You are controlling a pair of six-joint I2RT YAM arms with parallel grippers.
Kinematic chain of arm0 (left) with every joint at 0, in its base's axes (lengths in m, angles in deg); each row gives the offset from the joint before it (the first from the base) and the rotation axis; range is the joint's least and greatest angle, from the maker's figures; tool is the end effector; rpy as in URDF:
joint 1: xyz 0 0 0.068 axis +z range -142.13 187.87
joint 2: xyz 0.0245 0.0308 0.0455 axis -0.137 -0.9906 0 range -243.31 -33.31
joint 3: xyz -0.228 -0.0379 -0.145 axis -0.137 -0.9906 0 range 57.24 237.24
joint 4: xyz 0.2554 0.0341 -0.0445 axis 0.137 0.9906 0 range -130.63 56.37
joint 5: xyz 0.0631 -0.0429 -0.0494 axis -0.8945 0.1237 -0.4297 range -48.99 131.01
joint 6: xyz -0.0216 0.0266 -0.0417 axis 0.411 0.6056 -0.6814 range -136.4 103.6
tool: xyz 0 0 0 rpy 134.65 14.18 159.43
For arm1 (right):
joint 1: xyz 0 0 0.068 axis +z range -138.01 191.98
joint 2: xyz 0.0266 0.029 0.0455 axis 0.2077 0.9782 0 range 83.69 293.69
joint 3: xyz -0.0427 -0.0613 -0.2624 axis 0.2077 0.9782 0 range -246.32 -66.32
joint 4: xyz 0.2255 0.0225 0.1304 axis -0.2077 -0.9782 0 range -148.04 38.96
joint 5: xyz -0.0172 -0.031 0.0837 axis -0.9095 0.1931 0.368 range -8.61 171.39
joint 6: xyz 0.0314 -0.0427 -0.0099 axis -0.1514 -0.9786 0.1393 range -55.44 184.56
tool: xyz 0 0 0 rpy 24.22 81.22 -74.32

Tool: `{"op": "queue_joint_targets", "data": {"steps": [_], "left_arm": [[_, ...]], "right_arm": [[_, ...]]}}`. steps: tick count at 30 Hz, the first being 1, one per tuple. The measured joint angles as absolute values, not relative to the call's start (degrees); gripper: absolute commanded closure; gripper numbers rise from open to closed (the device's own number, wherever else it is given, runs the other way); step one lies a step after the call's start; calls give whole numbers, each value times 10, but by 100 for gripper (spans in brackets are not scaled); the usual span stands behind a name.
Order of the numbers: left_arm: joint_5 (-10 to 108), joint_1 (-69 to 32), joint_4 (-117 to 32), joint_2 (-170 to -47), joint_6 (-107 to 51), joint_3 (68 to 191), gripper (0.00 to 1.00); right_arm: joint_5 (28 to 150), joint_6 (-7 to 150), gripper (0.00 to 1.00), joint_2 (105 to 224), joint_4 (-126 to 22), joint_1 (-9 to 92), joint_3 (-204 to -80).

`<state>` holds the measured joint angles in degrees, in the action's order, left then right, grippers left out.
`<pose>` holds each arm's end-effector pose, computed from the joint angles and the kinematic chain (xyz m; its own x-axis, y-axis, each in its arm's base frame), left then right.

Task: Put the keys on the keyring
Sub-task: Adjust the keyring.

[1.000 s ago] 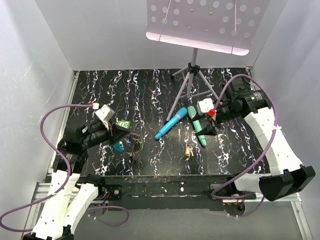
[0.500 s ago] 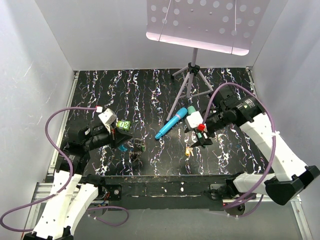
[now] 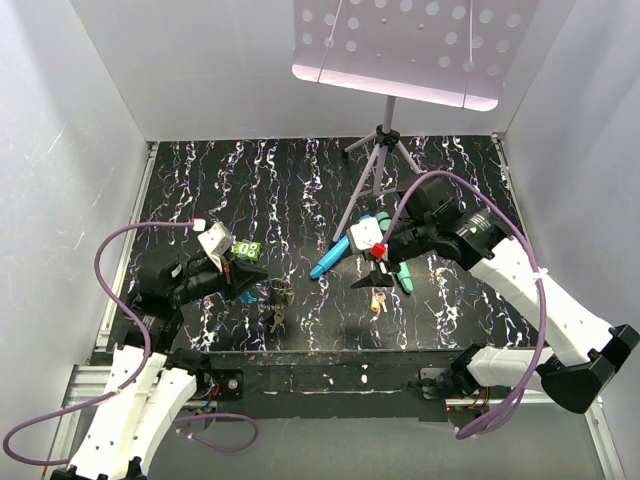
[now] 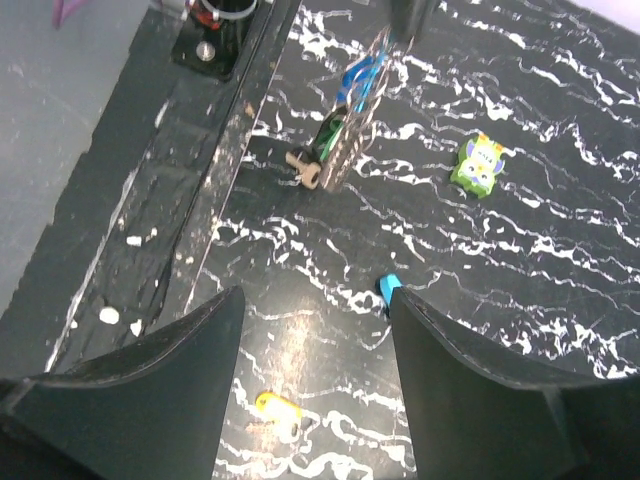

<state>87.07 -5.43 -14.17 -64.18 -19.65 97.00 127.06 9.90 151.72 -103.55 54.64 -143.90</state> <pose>0.1112 -0.0527 0.3164 -0.3401 0.0399 -0.9395 0.8098 0.5204 -0.2710 0.1484 0.1714 0.3908 0.4103 -0.3970 -0.8210 -0.9055 -0.2846 -0.3149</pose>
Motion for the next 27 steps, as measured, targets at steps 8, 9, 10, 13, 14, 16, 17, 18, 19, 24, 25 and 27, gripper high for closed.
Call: {"op": "queue_joint_targets", "data": {"steps": [8,9,10,13,14,16,17,18,19,24,25,27], "left_arm": [[888,-55,-178,-627,-199,939,100],[892,-55,-185,-627,-198,934,100],[897,-55,-190,-627,-198,931,100],[911,-55,-203,-627,-198,925,100],[915,-55,-206,-628,-198,924,100],[921,-55,-213,-628,-198,924,100],[926,-55,-216,-628,-198,924,100],[929,-56,-219,-628,-198,924,100],[932,-56,-221,-628,-198,924,100],[938,-58,-227,-629,-198,924,100],[938,-58,-228,-629,-198,923,100],[938,-58,-229,-627,-199,921,100]], "right_arm": [[1327,202,39,1574,-901,574,-1434],[1334,215,40,1586,-885,577,-1434],[1339,226,41,1597,-873,580,-1434],[1356,258,45,1635,-832,587,-1435],[1360,271,46,1648,-819,589,-1436],[1366,294,48,1670,-792,591,-1438],[1369,307,49,1679,-777,592,-1438],[1372,320,50,1687,-763,593,-1438],[1374,333,51,1694,-748,594,-1438],[1389,395,55,1720,-683,605,-1441],[1391,408,56,1726,-669,608,-1442],[1395,431,58,1734,-649,613,-1443]]}}
